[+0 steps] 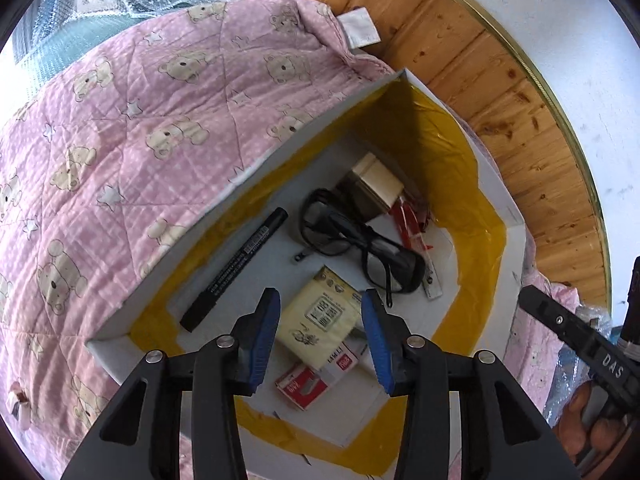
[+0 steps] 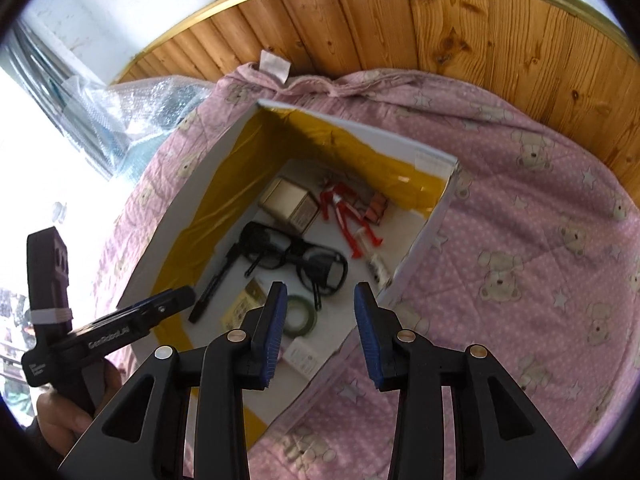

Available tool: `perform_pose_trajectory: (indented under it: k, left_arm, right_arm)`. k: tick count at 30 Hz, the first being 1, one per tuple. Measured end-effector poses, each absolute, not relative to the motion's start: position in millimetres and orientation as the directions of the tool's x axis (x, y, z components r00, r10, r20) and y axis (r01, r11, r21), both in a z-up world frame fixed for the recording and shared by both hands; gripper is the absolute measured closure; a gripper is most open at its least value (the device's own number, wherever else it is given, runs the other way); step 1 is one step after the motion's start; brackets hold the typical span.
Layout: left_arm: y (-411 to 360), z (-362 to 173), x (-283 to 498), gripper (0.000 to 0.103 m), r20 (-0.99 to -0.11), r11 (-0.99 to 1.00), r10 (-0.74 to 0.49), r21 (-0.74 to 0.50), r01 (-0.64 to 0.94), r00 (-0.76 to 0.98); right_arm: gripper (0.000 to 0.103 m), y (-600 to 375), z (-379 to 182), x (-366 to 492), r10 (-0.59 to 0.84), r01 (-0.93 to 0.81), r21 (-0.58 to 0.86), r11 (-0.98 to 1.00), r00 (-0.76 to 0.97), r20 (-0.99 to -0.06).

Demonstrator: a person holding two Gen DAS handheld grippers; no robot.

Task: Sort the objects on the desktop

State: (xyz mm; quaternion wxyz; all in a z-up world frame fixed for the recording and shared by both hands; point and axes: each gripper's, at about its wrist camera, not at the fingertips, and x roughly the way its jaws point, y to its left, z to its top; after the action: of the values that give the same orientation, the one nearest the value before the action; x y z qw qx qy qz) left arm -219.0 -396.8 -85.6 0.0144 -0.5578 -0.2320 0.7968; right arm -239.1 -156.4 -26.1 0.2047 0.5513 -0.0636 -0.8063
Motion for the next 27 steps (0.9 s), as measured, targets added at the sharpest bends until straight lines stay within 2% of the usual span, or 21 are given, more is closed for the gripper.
perform_pose_trajectory:
  k: [17, 24, 27]
  left_arm:
    - [-378.1, -60.7, -199.8, 0.059, -0.868, -0.896, 0.297, -0.397, 0.197, -0.399]
    - [-372.4, -52.6, -190.2, 0.059, -0.862, -0.897, 0.303, -0.402, 0.183, -0.406]
    - [-370.2, -48.3, -186.0, 0.059, -0.859, -0.897, 0.303, -0.404, 0.182, -0.412]
  right_arm:
    - [0.065, -173.7, -14.9, -199.0, -0.396, 0.341, 0.294, -0.893, -0.284, -0.873]
    - [0.063, -180.6, -11.3, -181.6, -0.346, 0.384, 0.224, -0.896, -0.286, -0.894]
    - [0.059, -184.7, -8.4, -173.7, -0.311, 0.408, 0.175, -0.896, -0.296, -0.903]
